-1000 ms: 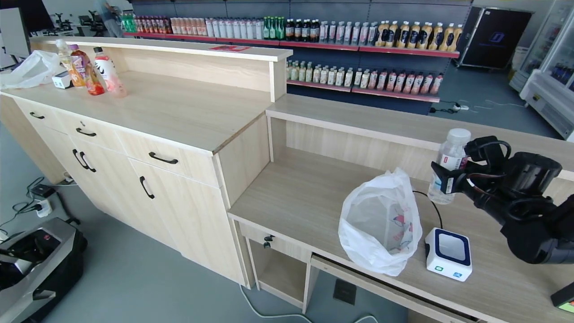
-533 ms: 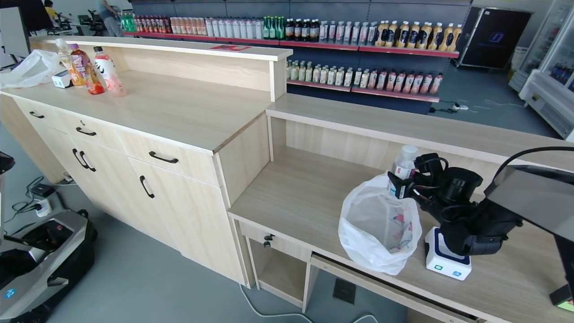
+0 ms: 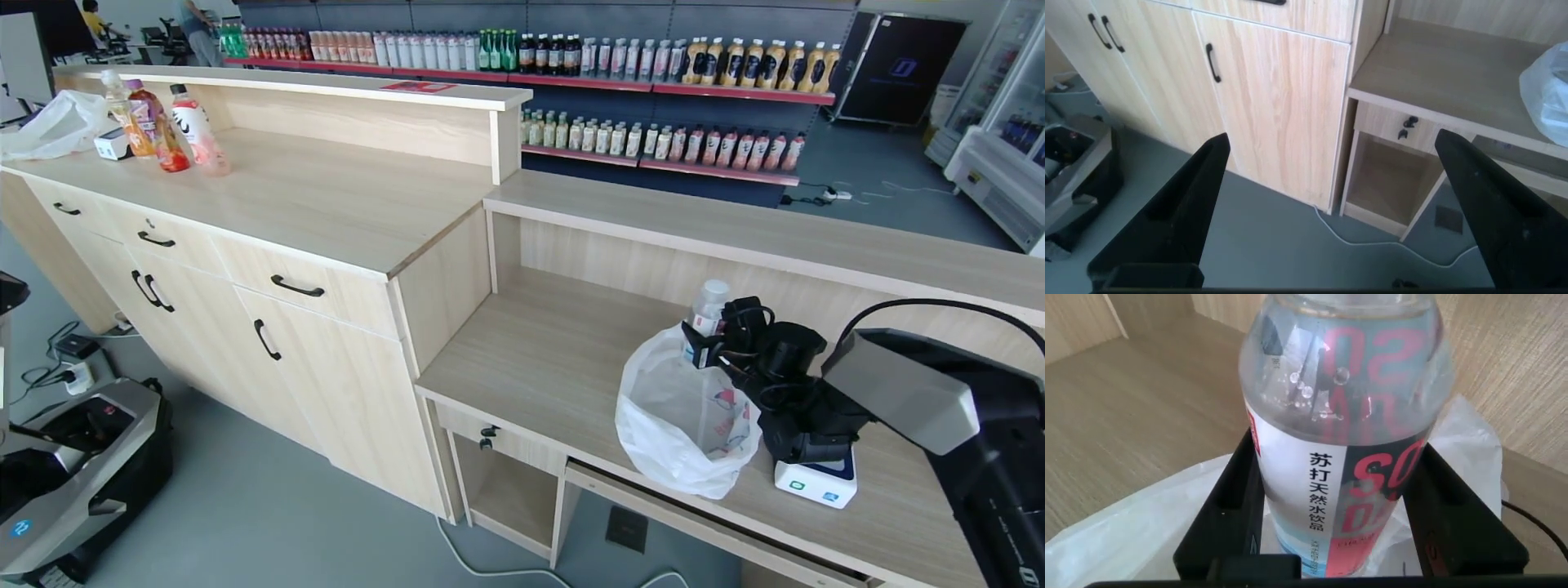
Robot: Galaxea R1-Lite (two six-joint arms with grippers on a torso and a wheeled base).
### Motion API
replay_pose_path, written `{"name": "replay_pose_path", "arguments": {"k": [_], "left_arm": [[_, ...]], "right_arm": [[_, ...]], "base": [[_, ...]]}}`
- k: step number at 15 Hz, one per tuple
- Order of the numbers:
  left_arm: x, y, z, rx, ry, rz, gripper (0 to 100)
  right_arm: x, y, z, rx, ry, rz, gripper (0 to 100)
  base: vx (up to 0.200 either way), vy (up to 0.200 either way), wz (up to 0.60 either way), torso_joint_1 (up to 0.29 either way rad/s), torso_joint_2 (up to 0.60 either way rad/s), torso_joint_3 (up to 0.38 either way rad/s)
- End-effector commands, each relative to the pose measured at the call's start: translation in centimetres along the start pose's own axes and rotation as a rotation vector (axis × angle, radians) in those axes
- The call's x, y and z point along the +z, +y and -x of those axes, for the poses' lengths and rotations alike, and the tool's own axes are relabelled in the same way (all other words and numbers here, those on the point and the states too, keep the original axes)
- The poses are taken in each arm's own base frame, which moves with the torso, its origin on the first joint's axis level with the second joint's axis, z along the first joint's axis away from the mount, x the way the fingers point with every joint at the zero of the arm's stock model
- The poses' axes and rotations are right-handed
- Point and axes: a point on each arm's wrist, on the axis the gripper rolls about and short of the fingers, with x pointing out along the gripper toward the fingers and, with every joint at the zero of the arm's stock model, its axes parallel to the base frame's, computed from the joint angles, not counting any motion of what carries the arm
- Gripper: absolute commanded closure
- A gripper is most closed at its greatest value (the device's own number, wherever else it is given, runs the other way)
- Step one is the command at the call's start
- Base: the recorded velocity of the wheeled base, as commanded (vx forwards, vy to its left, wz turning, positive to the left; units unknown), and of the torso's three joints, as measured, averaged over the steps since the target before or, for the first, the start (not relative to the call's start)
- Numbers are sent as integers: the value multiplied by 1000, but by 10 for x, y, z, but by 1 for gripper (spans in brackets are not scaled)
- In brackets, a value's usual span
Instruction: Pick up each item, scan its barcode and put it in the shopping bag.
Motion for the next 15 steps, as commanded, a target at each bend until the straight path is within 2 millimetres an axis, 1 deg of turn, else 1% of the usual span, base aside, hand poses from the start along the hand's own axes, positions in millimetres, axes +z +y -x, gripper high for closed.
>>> {"name": "replay_pose_path", "arguments": {"k": [1,5,11,14,15], "left_arm": [[0,0,0,0,0,0,0],[0,0,0,0,0,0,0],[0,0,0,0,0,0,0],[0,0,0,0,0,0,0],[0,0,0,0,0,0,0]], "right_arm": [[-23,8,-7,14,14,-4,100],[-45,11,-5,19,49,-11,100],[-60,16,-1,26,80,-8,100],[-59,16,-2,27,77,-6,100],[-59,16,-2,27,77,-6,0]], "base": [[0,0,0,0,0,0],[0,0,0,0,0,0],[0,0,0,0,0,0],[0,0,0,0,0,0],[0,0,0,0,0,0]]}}
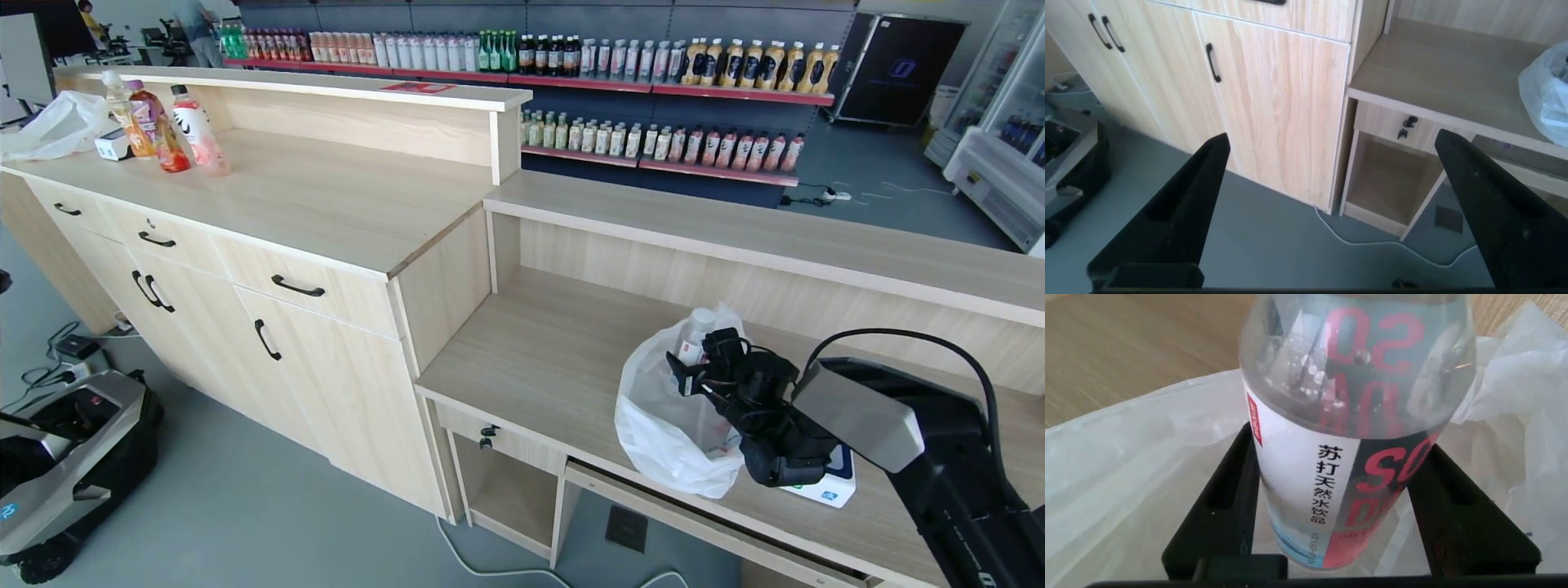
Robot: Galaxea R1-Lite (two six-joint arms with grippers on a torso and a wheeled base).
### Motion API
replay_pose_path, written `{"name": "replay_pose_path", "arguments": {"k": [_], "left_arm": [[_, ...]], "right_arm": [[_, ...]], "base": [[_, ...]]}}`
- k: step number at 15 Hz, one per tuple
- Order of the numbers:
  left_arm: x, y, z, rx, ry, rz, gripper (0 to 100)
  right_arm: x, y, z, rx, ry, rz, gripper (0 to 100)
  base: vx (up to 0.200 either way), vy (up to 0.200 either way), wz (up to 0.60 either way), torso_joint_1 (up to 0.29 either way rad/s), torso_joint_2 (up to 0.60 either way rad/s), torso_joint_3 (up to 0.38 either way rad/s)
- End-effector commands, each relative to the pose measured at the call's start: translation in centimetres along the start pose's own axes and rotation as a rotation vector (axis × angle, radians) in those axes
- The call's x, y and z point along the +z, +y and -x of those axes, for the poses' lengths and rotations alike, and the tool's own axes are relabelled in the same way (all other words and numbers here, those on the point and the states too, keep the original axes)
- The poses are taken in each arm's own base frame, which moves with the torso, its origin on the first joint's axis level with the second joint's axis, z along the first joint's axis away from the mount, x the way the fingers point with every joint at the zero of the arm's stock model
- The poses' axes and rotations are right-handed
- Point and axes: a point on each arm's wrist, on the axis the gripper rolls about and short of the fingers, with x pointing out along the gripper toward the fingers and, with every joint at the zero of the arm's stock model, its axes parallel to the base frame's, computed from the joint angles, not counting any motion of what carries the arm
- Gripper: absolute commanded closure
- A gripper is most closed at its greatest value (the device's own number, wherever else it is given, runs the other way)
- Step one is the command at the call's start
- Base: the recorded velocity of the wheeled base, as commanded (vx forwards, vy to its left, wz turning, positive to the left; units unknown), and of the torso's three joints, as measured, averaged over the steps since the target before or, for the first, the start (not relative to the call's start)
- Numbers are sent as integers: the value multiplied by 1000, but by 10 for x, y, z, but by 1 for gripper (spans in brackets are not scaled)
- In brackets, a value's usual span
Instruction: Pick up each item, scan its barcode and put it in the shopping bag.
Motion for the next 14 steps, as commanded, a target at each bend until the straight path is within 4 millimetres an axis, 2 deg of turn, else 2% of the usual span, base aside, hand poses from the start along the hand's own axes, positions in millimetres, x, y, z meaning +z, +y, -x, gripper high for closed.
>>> {"name": "replay_pose_path", "arguments": {"k": [1,4,6,7,8,9,10,12,13,14], "left_arm": [[0,0,0,0,0,0,0],[0,0,0,0,0,0,0],[0,0,0,0,0,0,0],[0,0,0,0,0,0,0],[0,0,0,0,0,0,0],[0,0,0,0,0,0,0],[0,0,0,0,0,0,0],[0,0,0,0,0,0,0],[0,0,0,0,0,0,0],[0,0,0,0,0,0,0]], "right_arm": [[6,1,-1,2,-15,0,0],[47,1,2,4,-63,0,0],[83,6,26,16,-42,6,0],[92,6,33,15,-39,6,0],[127,10,61,2,-22,5,0],[149,14,89,-25,21,13,0],[170,13,126,-65,54,81,0],[213,-4,182,-118,30,183,0],[233,-7,199,-135,11,187,0],[250,-28,223,-217,31,197,0]], "base": [[0,0,0,0,0,0],[0,0,0,0,0,0],[0,0,0,0,0,0],[0,0,0,0,0,0],[0,0,0,0,0,0],[0,0,0,0,0,0],[0,0,0,0,0,0],[0,0,0,0,0,0],[0,0,0,0,0,0],[0,0,0,0,0,0]]}}
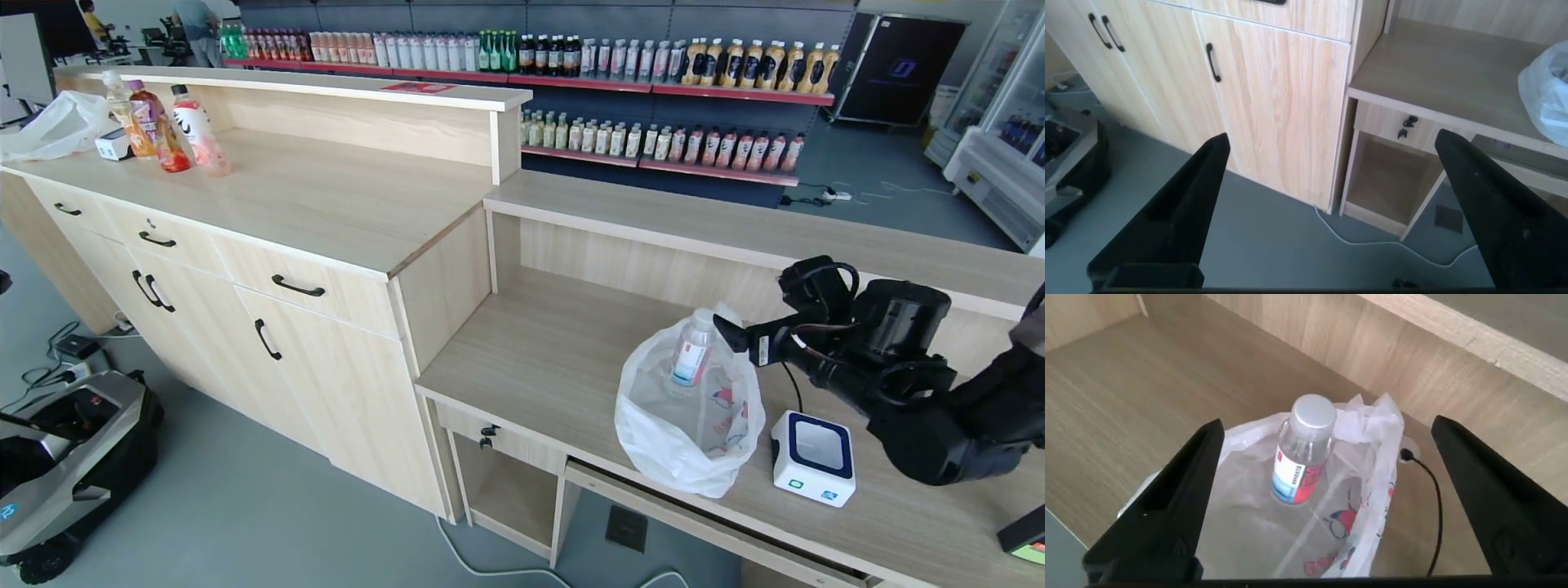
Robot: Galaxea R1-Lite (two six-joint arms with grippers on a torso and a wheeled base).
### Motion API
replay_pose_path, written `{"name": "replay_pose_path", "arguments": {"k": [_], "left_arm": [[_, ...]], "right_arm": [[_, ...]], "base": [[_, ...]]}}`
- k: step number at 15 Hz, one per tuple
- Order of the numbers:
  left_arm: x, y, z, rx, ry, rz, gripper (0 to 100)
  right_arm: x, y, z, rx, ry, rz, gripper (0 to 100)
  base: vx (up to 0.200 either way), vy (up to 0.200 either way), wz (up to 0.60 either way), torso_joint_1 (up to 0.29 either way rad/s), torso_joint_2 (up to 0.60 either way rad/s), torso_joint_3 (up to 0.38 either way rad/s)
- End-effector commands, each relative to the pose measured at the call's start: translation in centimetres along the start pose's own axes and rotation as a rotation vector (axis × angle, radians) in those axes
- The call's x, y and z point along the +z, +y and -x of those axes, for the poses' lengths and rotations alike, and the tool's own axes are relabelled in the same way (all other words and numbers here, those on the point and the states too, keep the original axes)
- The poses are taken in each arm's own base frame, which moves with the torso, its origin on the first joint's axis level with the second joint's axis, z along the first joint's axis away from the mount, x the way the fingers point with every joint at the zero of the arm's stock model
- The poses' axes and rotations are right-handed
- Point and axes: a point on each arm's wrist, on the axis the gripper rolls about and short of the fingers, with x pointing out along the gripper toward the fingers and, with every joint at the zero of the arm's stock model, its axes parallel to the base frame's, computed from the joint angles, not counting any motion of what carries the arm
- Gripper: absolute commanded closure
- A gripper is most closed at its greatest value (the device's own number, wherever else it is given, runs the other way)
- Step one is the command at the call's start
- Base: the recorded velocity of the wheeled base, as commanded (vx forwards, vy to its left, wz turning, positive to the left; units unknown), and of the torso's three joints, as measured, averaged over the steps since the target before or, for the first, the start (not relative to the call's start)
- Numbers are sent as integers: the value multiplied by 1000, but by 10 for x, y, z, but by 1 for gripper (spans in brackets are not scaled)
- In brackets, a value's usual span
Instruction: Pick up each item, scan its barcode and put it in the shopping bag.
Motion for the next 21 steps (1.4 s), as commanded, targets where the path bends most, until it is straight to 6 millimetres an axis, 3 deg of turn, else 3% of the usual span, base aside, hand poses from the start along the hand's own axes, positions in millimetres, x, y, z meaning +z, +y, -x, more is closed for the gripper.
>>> {"name": "replay_pose_path", "arguments": {"k": [1,2,5,7,9,11,13,15,19,21], "left_arm": [[0,0,0,0,0,0,0],[0,0,0,0,0,0,0],[0,0,0,0,0,0,0],[0,0,0,0,0,0,0],[0,0,0,0,0,0,0],[0,0,0,0,0,0,0],[0,0,0,0,0,0,0],[0,0,0,0,0,0,0],[0,0,0,0,0,0,0],[0,0,0,0,0,0,0]], "right_arm": [[56,-62,109,-219,41,101,0],[52,-83,131,-307,152,152,0],[32,-126,177,-524,432,89,0],[24,-149,190,-633,527,44,0],[7,-175,191,-728,606,-16,0],[-29,-204,196,-749,755,-33,0],[-62,-239,182,-643,844,32,0],[-81,-263,165,-589,889,121,0],[-111,-283,159,-470,995,307,0],[-123,-282,151,-409,978,304,0]], "base": [[0,0,0,0,0,0],[0,0,-600,2,7,2],[0,0,-600,1,-4,5],[0,0,-600,5,5,5],[0,0,-300,4,-1,1],[0,0,0,0,0,0],[0,0,0,0,0,0],[0,0,0,0,0,0],[0,0,0,0,0,0],[0,0,0,0,0,0]]}}
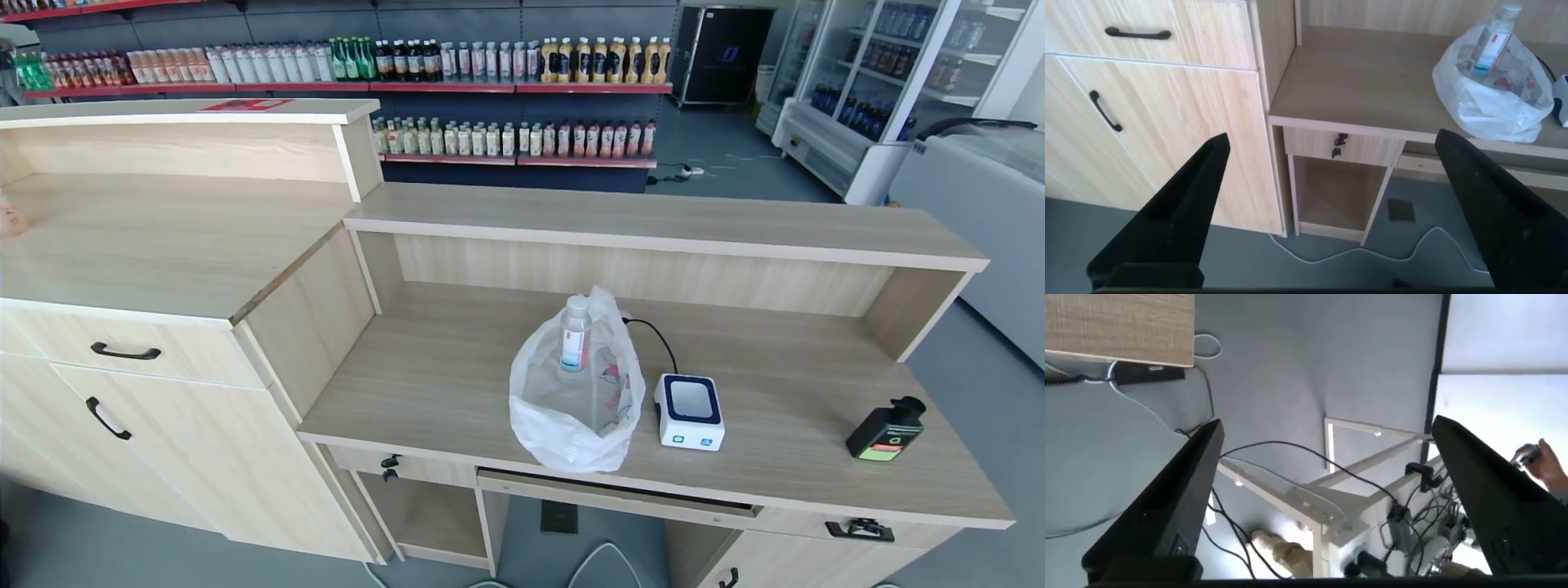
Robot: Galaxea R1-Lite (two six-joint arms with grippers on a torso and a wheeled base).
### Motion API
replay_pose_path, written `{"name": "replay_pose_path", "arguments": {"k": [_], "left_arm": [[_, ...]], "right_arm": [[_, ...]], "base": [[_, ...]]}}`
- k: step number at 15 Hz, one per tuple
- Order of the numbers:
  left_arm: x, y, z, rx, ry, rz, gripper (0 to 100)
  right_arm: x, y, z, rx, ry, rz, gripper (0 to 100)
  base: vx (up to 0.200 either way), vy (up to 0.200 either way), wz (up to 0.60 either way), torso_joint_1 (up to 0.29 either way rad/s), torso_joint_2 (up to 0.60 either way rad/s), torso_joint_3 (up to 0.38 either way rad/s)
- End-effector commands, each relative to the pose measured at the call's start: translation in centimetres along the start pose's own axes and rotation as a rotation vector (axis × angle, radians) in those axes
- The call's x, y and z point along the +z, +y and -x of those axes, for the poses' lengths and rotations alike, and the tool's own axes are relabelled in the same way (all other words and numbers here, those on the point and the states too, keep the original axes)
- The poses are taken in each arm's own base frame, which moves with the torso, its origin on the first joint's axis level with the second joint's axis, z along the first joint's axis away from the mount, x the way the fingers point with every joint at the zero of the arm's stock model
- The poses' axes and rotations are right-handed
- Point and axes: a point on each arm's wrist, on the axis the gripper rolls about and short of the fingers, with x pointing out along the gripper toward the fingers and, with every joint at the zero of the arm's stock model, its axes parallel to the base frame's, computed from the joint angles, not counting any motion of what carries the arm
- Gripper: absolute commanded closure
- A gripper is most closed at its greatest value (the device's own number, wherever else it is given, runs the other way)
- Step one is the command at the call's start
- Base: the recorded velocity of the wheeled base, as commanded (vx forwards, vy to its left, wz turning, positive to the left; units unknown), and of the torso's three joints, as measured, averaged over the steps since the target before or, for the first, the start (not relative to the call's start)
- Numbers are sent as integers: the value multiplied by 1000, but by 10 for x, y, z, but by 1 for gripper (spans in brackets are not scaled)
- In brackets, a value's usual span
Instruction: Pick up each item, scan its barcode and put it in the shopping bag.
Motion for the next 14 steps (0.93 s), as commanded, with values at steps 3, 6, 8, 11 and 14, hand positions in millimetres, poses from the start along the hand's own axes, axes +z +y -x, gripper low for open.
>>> {"name": "replay_pose_path", "arguments": {"k": [3,6,8,11,14], "left_arm": [[0,0,0,1,0,0,0],[0,0,0,1,0,0,0],[0,0,0,1,0,0,0],[0,0,0,1,0,0,0],[0,0,0,1,0,0,0]], "right_arm": [[2,27,-39,176,-95,8,0],[17,42,-56,286,-225,26,0],[24,49,-66,331,-274,25,0],[34,62,-78,367,-300,44,0],[41,70,-83,385,-311,57,0]], "base": [[0,0,0,0,0,0],[0,0,0,0,0,0],[0,0,0,0,0,0],[0,0,0,0,0,0],[0,0,0,0,0,0]]}}
